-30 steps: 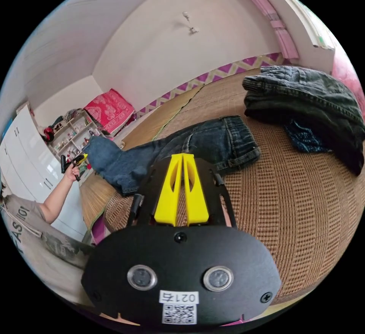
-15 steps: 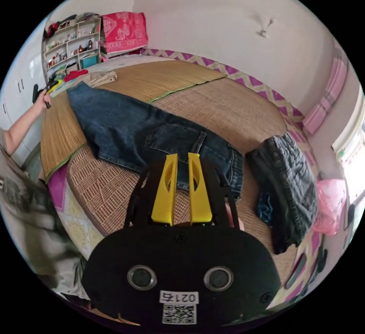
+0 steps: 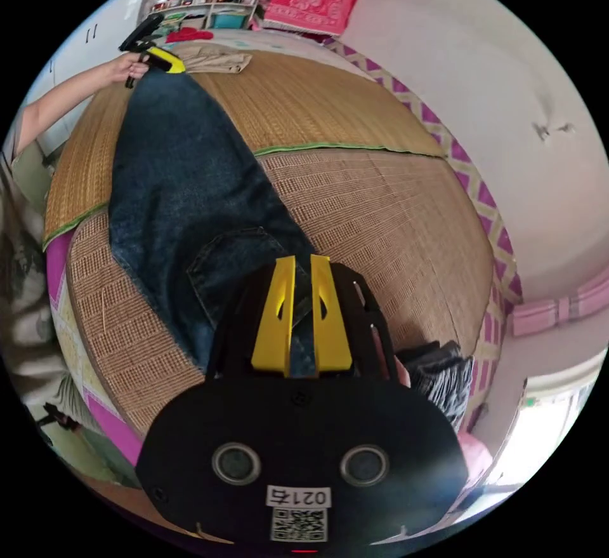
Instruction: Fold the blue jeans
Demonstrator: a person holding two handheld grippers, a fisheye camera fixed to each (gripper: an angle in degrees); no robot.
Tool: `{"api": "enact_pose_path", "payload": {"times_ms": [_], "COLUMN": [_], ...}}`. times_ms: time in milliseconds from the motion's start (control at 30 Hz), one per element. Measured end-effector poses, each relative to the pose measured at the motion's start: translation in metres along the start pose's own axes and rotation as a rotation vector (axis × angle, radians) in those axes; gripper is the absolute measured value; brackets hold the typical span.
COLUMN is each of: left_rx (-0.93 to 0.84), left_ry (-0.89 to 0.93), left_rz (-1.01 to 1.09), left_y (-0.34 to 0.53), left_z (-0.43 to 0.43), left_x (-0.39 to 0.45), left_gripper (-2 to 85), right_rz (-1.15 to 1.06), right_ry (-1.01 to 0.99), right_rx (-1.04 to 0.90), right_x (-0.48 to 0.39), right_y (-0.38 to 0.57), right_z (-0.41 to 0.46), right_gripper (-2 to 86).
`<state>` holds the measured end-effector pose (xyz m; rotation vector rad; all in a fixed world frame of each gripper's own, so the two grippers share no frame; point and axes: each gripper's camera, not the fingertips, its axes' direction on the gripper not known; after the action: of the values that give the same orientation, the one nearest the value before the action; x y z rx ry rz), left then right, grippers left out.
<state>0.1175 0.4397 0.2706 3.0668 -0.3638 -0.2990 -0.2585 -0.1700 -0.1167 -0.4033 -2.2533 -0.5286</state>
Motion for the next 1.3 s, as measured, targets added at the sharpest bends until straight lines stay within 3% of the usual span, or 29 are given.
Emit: {"api": "enact_pose_path", "payload": {"times_ms": [233,400,467,900,967,1167,1300], "left_rx": [-0.238,-0.263,-0.28,-0.33,-0.299,-0.064,-0.005], "left_ry": [0.033,0.05,0.044,-0.03,-0.029,0.016,0.039], "left_rz": [0.219,0.279,0.296,0.274,0.305,0.436,0.534], "left_y": [-0.055,-0.058,-0.056,-0.047,-0.04,0.014,0.083], "left_z": [0.044,0.048,0.05,0.053,0.039,-0.08,-0.148], "left_x": [0.0,-0.003,-0.005,-0.031,-0.027,0.034,0.106], "left_gripper": [7.2,8.5,8.6,6.1,0.7,-0.9,-0.9], "right_rz": [-0.108,-0.154,-0.197,-0.163,-0.168,-0.193,-0.211], "right_ry": [-0.231,-0.332,-0.296,-0.3,-0.283,-0.232,-0.25], "right_rx": [-0.2,-0.212,-0.178,0.095,0.11,0.128,0.21], "right_x": [0.065,0.078,0.075,0.073,0.067,0.03,-0.017], "right_y": [-0.049,-0.059,-0.058,0.001,0.011,0.057,0.118], "right_z": [0.078,0.093,0.079,-0.029,-0.042,-0.089,-0.139], "right_gripper": [10.5,4.7,0.2,-1.0,-1.0,-1.0,-1.0]}}
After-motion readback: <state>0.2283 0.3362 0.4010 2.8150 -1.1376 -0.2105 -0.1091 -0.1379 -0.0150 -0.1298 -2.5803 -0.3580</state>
